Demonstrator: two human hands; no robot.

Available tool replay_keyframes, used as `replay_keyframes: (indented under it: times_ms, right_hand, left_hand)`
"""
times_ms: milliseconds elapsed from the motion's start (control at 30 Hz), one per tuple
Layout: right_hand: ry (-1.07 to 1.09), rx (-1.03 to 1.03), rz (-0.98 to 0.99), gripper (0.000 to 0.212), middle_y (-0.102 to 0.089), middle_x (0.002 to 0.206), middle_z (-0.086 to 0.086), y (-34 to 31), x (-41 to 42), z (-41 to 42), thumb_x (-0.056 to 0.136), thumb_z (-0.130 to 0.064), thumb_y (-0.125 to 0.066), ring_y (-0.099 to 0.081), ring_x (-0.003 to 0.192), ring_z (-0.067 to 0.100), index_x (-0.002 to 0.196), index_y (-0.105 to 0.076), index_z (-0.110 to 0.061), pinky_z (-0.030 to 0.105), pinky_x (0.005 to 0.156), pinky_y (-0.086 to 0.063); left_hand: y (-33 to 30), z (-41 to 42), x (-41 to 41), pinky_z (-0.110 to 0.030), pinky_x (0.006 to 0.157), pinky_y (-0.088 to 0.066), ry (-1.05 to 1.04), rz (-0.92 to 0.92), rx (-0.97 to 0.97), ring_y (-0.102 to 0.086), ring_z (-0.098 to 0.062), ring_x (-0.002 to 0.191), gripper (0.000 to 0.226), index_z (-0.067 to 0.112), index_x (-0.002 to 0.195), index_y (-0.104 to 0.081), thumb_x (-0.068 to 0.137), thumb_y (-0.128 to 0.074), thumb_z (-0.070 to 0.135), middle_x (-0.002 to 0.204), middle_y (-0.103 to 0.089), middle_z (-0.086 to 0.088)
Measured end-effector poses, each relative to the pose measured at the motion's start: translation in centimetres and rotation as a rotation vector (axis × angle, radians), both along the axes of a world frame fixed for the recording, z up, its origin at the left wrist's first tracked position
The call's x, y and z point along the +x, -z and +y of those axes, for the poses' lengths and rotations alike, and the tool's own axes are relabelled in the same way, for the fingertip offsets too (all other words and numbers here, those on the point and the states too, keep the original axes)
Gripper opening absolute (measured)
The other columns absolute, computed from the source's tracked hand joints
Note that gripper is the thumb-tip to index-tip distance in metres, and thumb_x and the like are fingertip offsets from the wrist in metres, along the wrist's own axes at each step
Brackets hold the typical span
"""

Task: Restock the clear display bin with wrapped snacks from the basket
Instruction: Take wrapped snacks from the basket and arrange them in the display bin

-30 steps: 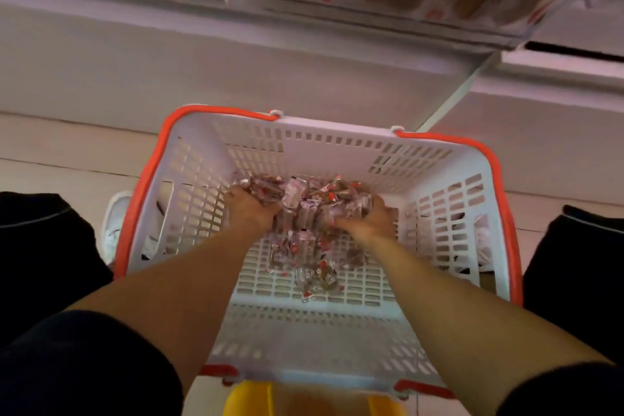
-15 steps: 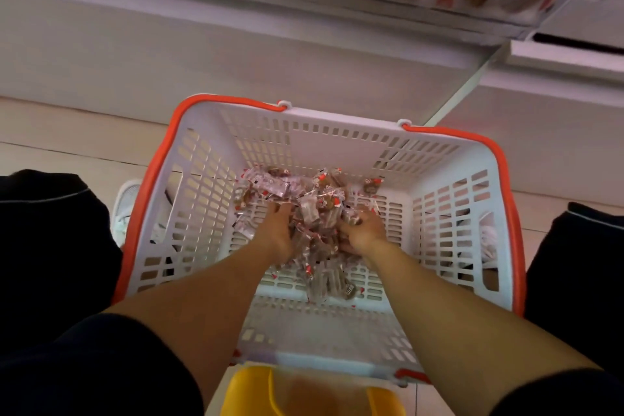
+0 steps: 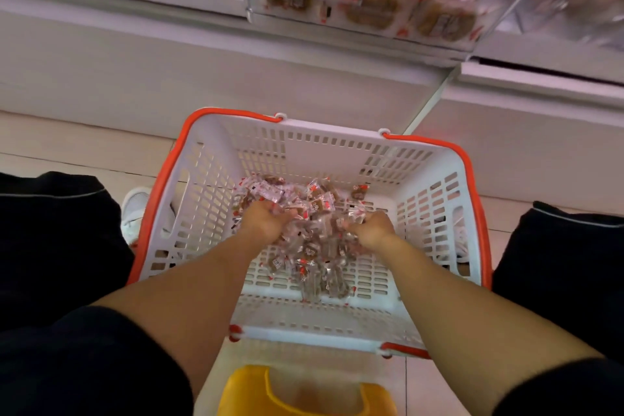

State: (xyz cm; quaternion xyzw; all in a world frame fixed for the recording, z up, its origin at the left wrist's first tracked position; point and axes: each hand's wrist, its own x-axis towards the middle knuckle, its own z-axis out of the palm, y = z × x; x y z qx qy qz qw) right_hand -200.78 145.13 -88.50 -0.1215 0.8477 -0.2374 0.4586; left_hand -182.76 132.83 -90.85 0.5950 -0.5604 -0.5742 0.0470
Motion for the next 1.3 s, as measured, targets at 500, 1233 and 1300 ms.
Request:
replay_keyframes:
  times_ms: [500,1233,1300]
  right_hand:
    - [-0.680,-0.093,-0.155,0.019,-0.069,0.086,0.018,-24.0,-4.8,-2.2,0.094,-0.012,-0.065,-0.071,0.072,0.018,0.099,-0.070,0.006,0.025,0.061,-0.059]
    - [-0.441,-0.939,0.477,0.028,-0.069,0.062,0.008,-38.4,-4.7,-3.1,0.062,-0.032,-0.081,-0.064,0.048,0.015,0.076,-0.071,-0.010,0.026,0.045,-0.053]
    - [-0.553,-0.900,0.338,0.016,-0.068,0.060,0.000,-38.8,-4.7,-2.8,0.070,-0.028,-0.076,-0.060,0.050,0.007,0.079,-0.076,-0.015,0.019,0.049,-0.051]
  left_hand:
    - [-18.0,-3.5,-3.7,-0.016,0.046,-0.050,0.329,0.399,0.229,-0.062,-0.007,0.050,0.047,0.008,0.104,-0.068,0.076,-0.073,0.045,0.069,-0.062,0.002]
    - [-36.0,-3.0,-6.0,-0.021,0.042,-0.041,0.100,0.755,-0.016,-0.052,-0.011,0.048,0.014,0.014,0.091,-0.050,0.099,-0.054,0.025,0.079,-0.055,-0.009]
    - [-35.9,-2.9,-6.3,-0.020,0.044,-0.044,0.099,0.793,0.005,-0.054,-0.011,0.050,0.010,0.015,0.095,-0.051,0.099,-0.053,0.024,0.082,-0.061,-0.007]
